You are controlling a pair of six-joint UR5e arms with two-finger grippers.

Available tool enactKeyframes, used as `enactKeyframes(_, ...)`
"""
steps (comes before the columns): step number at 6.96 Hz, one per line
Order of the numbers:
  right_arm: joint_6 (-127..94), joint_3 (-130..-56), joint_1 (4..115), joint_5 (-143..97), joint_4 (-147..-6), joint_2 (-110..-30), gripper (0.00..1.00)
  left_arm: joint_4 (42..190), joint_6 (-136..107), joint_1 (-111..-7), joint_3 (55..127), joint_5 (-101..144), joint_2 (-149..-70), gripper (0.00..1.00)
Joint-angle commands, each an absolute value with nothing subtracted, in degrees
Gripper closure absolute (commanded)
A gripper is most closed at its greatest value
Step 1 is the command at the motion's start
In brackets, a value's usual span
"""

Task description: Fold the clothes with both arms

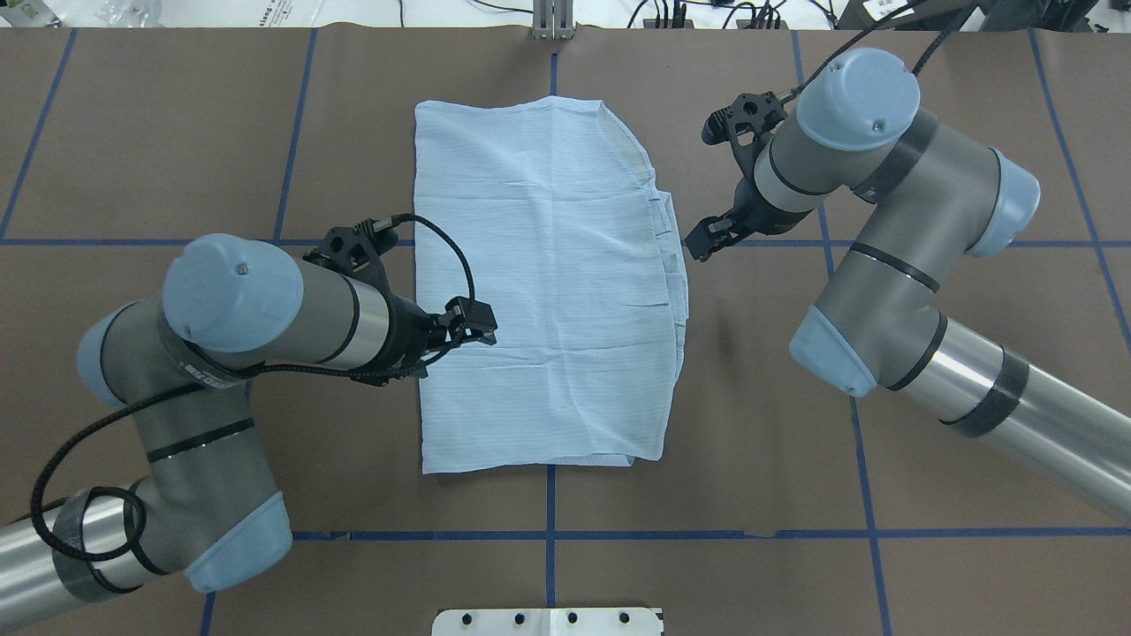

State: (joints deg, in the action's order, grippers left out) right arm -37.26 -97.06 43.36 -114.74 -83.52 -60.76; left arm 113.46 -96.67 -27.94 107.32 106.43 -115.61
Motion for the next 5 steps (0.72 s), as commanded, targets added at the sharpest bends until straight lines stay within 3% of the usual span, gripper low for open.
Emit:
enactKeyframes(1, -44.7, -98.9, 39.8, -115.4, -83.2, -61.7, 0.00, 113.3, -99.0, -23.0, 107.2, 102.2, -115.2, 0.00)
enactKeyframes(5, -50.5, -103.8, 36.3, -115.1, -83.3, -64.0, 0.00, 113.4, -100.1, -18.5, 106.4, 100.2, -109.9, 0.08)
